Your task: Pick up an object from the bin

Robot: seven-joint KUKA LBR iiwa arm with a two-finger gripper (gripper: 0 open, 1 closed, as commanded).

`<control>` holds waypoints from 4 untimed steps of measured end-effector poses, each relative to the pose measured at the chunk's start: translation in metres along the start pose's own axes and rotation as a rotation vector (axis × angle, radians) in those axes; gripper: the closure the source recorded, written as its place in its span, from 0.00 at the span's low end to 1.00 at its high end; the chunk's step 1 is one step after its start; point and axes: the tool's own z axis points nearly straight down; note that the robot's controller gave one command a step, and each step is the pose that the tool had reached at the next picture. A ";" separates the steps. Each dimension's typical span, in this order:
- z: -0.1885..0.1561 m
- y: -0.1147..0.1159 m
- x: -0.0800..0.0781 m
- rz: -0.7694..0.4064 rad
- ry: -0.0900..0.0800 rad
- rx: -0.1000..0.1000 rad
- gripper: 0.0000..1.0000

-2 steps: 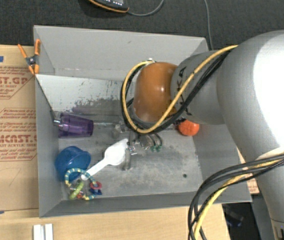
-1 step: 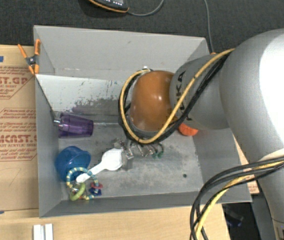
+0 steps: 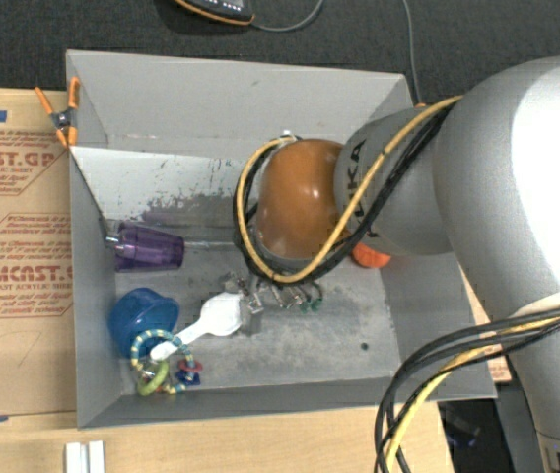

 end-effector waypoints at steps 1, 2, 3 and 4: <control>-0.006 0.000 0.002 0.000 0.005 -0.001 1.00; -0.024 0.000 0.001 0.001 0.004 -0.001 1.00; -0.037 0.000 0.000 0.001 0.000 0.000 1.00; -0.048 0.001 0.001 0.001 0.004 0.000 1.00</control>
Offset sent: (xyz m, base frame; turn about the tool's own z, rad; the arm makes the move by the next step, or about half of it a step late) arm -0.0005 -0.0002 0.0572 0.0000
